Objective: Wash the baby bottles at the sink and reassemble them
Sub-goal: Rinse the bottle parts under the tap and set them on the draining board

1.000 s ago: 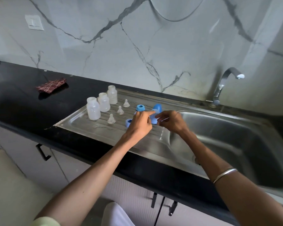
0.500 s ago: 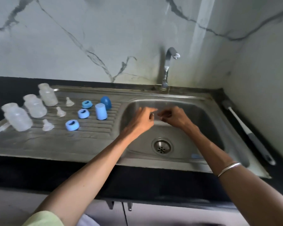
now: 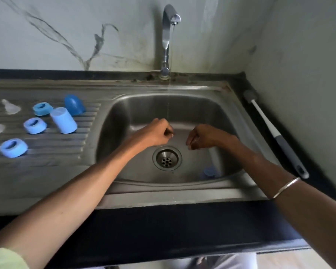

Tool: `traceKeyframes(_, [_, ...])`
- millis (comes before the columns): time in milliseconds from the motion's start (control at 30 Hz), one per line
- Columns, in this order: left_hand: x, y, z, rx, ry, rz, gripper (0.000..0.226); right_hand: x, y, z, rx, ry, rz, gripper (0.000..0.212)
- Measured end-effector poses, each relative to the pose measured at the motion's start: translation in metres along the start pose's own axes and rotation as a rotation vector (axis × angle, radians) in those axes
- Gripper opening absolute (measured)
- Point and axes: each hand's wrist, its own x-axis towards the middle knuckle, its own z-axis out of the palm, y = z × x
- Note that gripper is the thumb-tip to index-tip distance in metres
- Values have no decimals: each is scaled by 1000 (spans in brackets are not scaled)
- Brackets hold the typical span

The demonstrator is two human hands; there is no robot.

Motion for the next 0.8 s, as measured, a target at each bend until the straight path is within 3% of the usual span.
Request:
traceKeyframes(167, [21,12,14,6,-78,2,22,4,14,5,-184,-232,163,36])
traceKeyframes(400, [20,22,36,84,-298,22,22,-5,23,19,-191,-460,278,49])
traceKeyframes(533, [17,21,39,154,-381,12,17,-5,27,30,-144,-514,323,50])
traceKeyframes(667, [17,25,37,188,-417,2,33,-3,26,33,-152,-539,319,46])
traceKeyframes(800, [14,27,33,175,-421,5,22,-3,22,28,-55,-497,309,38])
